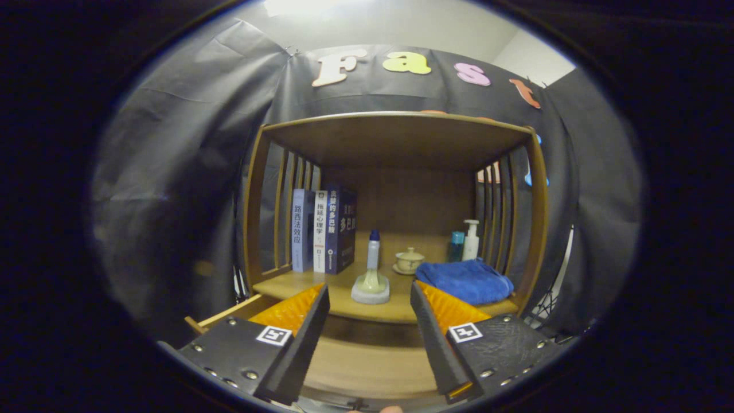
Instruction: Pull open the drawer, take out the items inside it, and place them on the countertop above the cabinet.
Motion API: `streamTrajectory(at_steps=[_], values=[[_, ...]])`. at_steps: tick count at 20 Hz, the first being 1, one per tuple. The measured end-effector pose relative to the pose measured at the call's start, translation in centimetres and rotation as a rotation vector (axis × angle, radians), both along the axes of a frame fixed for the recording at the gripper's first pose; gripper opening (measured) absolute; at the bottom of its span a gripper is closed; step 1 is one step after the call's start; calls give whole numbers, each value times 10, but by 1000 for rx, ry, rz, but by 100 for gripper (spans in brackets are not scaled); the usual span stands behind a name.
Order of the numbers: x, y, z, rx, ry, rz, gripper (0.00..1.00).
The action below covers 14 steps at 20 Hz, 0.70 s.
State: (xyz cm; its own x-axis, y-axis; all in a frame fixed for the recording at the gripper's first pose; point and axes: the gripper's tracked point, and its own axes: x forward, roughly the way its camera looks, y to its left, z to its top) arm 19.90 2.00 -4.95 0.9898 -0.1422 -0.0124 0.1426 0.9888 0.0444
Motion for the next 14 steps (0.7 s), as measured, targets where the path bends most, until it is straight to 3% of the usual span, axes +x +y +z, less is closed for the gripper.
streamTrajectory(at_steps=[7, 14], values=[[-54, 20, -40, -2, 40, -33, 89], [-69, 37, -95, 16, 179, -43, 90]])
